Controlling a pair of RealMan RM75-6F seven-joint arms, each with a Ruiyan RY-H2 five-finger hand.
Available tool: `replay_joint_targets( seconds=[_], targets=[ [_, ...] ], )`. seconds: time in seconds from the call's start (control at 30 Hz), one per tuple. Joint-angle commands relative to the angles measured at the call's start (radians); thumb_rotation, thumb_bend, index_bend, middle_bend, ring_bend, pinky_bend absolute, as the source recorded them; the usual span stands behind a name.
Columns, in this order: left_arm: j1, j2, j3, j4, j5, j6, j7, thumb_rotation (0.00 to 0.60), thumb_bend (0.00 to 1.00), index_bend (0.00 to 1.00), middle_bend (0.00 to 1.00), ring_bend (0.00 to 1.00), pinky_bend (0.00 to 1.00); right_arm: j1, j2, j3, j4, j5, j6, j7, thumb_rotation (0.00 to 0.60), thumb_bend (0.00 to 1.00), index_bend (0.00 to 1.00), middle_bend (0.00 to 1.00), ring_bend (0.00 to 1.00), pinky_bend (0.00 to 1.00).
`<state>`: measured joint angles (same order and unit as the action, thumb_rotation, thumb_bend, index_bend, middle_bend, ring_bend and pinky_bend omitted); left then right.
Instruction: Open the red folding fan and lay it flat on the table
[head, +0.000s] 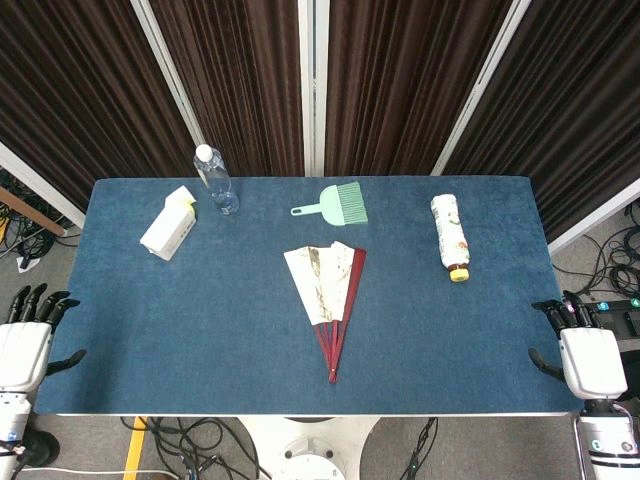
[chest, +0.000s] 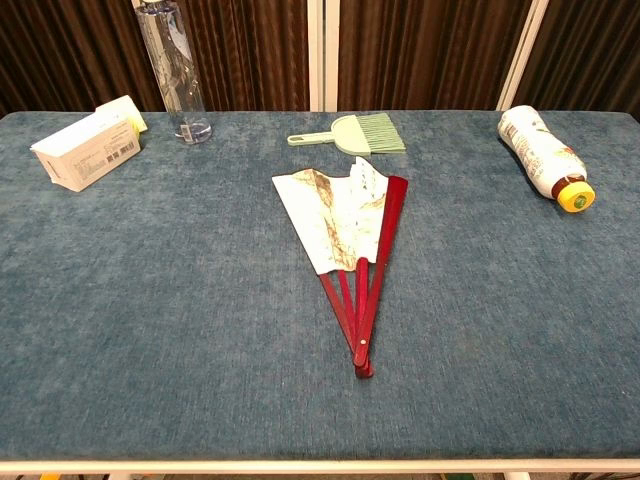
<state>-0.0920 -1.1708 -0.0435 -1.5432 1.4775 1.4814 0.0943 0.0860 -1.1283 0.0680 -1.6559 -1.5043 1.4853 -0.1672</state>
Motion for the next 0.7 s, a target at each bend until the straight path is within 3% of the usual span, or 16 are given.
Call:
replay_joint_targets(
  seconds=[0.03, 0.23, 0.4, 0.53, 0.7],
  targets=[
    [0.000, 0.001, 0.001, -0.002, -0.001, -0.002, -0.002, 0.600, 0.00, 0.26, 0.18, 0.05, 0.02, 0.001, 0.001, -0.001, -0.001, -0.001, -0.002, 0.001, 0.600, 0.09, 0.26, 0.27, 0.10, 0.22],
    [0.004, 0.003, 0.004, -0.006, 0.006, 0.006, -0.006, 0.600, 0.00, 0.26, 0.18, 0.05, 0.02, 0.002, 0.000, -0.004, 0.003, -0.014, 0.000, 0.019, 0.600, 0.09, 0.25, 0.27, 0.10, 0.22],
    [0.003, 0.005, 0.000, -0.009, 0.007, 0.010, -0.004, 0.600, 0.00, 0.26, 0.18, 0.05, 0.02, 0.035, 0.009, 0.000, -0.003, -0.054, -0.023, 0.052, 0.600, 0.09, 0.19, 0.27, 0.10, 0.22],
    [0.001, 0.008, -0.001, -0.012, 0.017, 0.015, -0.005, 0.600, 0.00, 0.26, 0.18, 0.05, 0.02, 0.128, 0.017, -0.008, -0.019, -0.126, -0.140, 0.085, 0.600, 0.10, 0.19, 0.27, 0.10, 0.22],
    [-0.005, 0.014, 0.001, -0.016, 0.032, 0.015, -0.010, 0.600, 0.00, 0.26, 0.18, 0.05, 0.02, 0.310, -0.045, 0.000, 0.025, -0.181, -0.373, 0.155, 0.600, 0.13, 0.21, 0.28, 0.10, 0.22]
  ],
)
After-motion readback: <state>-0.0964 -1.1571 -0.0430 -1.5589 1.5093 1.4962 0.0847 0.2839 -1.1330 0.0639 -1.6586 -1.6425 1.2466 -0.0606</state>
